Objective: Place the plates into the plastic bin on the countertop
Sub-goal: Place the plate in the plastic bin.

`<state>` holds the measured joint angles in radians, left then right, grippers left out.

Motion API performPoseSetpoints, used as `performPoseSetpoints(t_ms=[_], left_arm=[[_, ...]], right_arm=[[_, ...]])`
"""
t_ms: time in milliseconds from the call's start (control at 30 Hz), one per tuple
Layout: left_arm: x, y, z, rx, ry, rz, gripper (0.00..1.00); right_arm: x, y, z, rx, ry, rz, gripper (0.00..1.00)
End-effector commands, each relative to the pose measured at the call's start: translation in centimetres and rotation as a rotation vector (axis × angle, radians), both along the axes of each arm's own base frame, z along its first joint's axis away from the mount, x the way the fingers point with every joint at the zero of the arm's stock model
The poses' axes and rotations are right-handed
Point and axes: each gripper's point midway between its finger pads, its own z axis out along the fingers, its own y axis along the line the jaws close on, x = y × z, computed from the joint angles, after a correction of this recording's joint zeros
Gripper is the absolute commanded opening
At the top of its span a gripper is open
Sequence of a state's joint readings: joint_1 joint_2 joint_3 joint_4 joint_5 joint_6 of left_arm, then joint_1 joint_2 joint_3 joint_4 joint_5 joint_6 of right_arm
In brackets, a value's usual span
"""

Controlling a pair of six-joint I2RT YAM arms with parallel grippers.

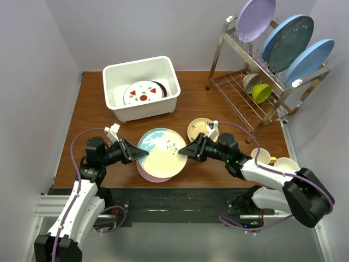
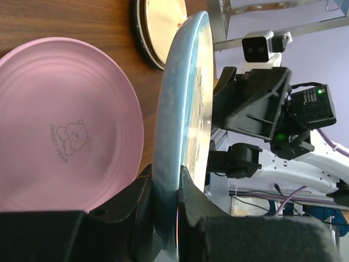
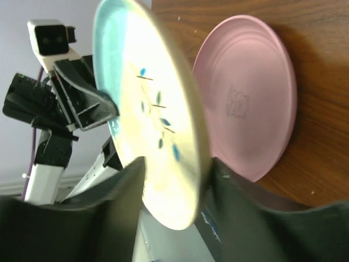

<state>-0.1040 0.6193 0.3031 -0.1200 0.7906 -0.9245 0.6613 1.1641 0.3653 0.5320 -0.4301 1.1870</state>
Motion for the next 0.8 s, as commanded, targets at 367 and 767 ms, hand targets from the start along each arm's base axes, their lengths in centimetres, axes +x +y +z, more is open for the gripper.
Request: performPoseSetpoints(t_ms=[367, 767], left_arm=[[0.8, 0.5, -0.8, 0.074, -0.030, 0.017, 0.00], [0.8, 0.2, -0.7, 0.064, -0.033, 0.009, 0.00]], right_arm=[[1.9, -2.5, 5.3, -0.196, -0.217, -0.099, 0.96], [3.0, -10.1, 2.5, -0.646, -0.206, -0.284, 0.96]])
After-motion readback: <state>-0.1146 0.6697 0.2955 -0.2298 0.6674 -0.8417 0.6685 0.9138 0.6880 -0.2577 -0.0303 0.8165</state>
